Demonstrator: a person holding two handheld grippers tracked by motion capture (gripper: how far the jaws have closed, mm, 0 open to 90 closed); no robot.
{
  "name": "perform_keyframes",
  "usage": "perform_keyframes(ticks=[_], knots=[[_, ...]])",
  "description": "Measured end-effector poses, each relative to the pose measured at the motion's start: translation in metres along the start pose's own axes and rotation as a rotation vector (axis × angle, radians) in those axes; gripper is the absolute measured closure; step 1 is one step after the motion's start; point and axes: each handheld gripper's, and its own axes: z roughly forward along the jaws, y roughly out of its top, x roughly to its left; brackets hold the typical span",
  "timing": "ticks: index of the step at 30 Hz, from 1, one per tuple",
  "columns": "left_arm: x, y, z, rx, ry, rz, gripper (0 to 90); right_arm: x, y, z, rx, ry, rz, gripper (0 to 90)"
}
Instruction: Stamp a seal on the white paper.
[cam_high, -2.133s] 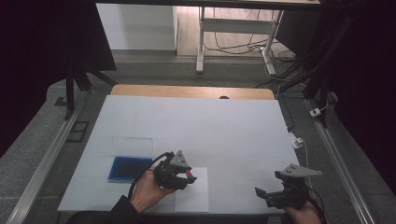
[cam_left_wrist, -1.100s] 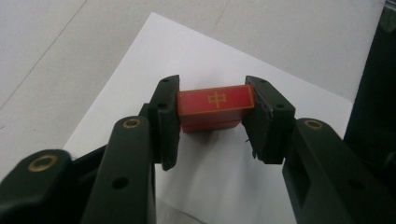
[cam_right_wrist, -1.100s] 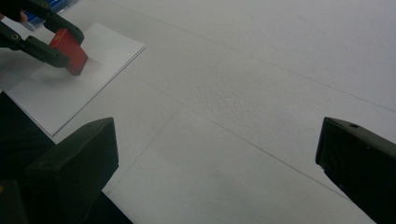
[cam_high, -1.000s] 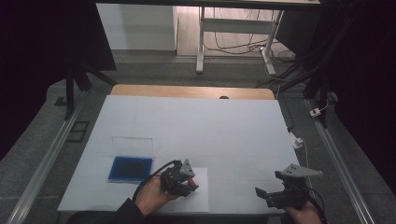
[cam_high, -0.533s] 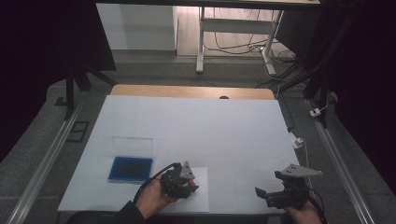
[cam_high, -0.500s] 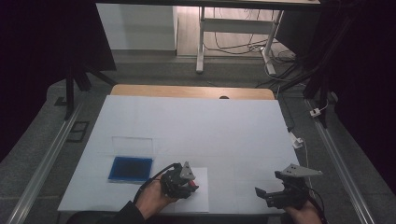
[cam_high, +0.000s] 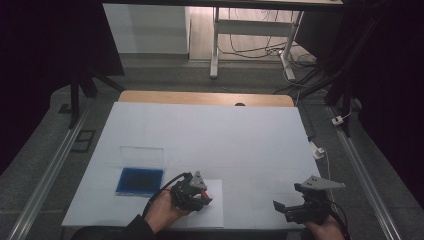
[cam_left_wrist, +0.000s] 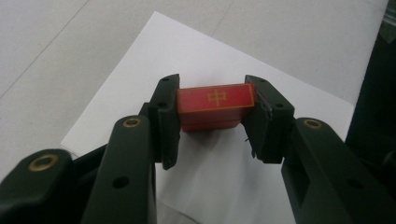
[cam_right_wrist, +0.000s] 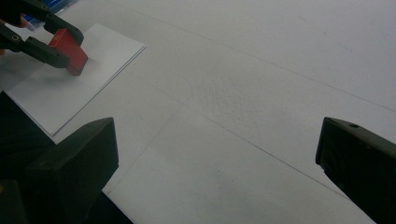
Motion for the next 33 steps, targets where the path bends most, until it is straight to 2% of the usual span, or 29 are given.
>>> perform_keyframes(ticks=[2, 8, 10, 22, 25, 33], knots=[[-0.001, 0.000, 0.000, 0.001, 0.003, 0.005, 58.4, 0.000, 0.000, 0.000, 0.001, -0.001, 0.000, 0.0], [-0.009, 0.002, 0.001, 0.016, 0.055, 0.032, 58.4, 0.000, 0.000, 0.000, 0.003, -0.003, -0.002, 0.0], [-0.009, 0.002, 0.000, 0.019, 0.059, 0.035, 58.4, 0.000, 0.000, 0.000, 0.006, -0.004, -0.002, 0.0], [-0.005, 0.003, -0.001, 0.013, 0.033, 0.025, 58.0, 0.000, 0.000, 0.000, 0.002, 0.000, -0.003, 0.0], [-0.003, 0.003, -0.005, -0.013, 0.018, 0.025, 57.8, 0.000, 0.000, 0.000, 0.000, -0.001, -0.003, 0.0], [-0.001, 0.005, -0.017, -0.062, 0.011, 0.016, 57.8, 0.000, 0.000, 0.000, -0.001, 0.000, -0.001, 0.0]])
